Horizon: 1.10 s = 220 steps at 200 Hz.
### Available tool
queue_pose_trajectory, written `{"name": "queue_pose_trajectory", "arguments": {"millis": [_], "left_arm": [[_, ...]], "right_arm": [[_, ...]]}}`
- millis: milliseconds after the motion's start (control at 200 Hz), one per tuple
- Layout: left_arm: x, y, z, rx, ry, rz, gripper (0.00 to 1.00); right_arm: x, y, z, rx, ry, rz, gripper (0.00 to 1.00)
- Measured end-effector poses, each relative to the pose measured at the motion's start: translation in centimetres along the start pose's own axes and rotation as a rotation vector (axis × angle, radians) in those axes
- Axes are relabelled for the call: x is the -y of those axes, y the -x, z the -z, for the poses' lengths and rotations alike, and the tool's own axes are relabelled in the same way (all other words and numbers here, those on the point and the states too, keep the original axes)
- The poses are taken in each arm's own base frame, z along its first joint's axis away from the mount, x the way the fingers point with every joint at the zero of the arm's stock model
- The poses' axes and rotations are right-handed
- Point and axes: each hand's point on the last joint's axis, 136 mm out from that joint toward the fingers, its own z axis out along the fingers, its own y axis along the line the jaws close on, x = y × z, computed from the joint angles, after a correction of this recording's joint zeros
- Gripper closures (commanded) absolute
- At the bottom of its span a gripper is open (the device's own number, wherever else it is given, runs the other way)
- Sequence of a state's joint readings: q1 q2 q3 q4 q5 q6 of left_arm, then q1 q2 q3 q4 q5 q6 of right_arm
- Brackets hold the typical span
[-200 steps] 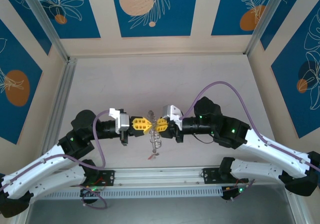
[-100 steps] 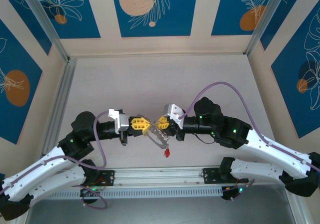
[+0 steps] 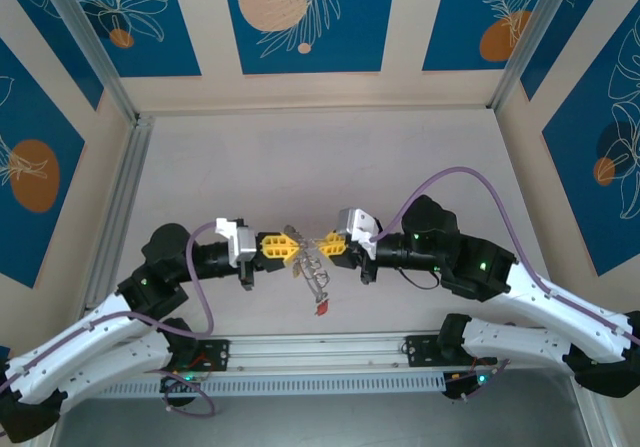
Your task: Put the keys on the keyring
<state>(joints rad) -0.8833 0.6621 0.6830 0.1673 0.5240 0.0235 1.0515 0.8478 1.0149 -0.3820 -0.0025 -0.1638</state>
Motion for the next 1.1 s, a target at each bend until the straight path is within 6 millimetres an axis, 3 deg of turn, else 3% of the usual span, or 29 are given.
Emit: {"name": "queue_pose_trajectory", "arguments": {"millis": [75, 200, 360, 575, 790, 935, 1100], "left_arm": [[-0.1, -0.3, -0.3, -0.01, 0.0, 0.006, 1.0], [-0.5, -0.6, -0.5, -0.019, 0.013, 0.012, 0.76], [-1.6, -1.2, -0.4, -0.033, 0.078, 0.011, 0.55], [-5.0, -5.5, 0.8, -0.128, 0.304, 0.057, 0.45], [-8.1, -9.4, 4.4, -0.236, 0.575, 0.083, 0.39], [-9.0, -10.3, 6.6, -0.257, 0.686, 0.086, 0.38], [-9.5, -11.0, 8.0, -0.283, 0.756, 0.088, 0.37]], "right_arm": [[0.3, 0.3, 0.2, 0.0, -0.016, 0.01, 1.0], [1.1, 0.6, 0.0, -0.017, -0.053, 0.024, 1.0], [3.3, 0.2, -0.8, -0.095, -0.128, 0.012, 1.0], [7.2, -1.5, -3.3, -0.249, -0.209, -0.051, 1.0], [11.8, -6.2, -7.4, -0.435, -0.285, -0.147, 1.0], [14.4, -10.7, -9.3, -0.534, -0.303, -0.261, 1.0], [16.4, -13.8, -11.5, -0.576, -0.298, -0.363, 1.0]]}}
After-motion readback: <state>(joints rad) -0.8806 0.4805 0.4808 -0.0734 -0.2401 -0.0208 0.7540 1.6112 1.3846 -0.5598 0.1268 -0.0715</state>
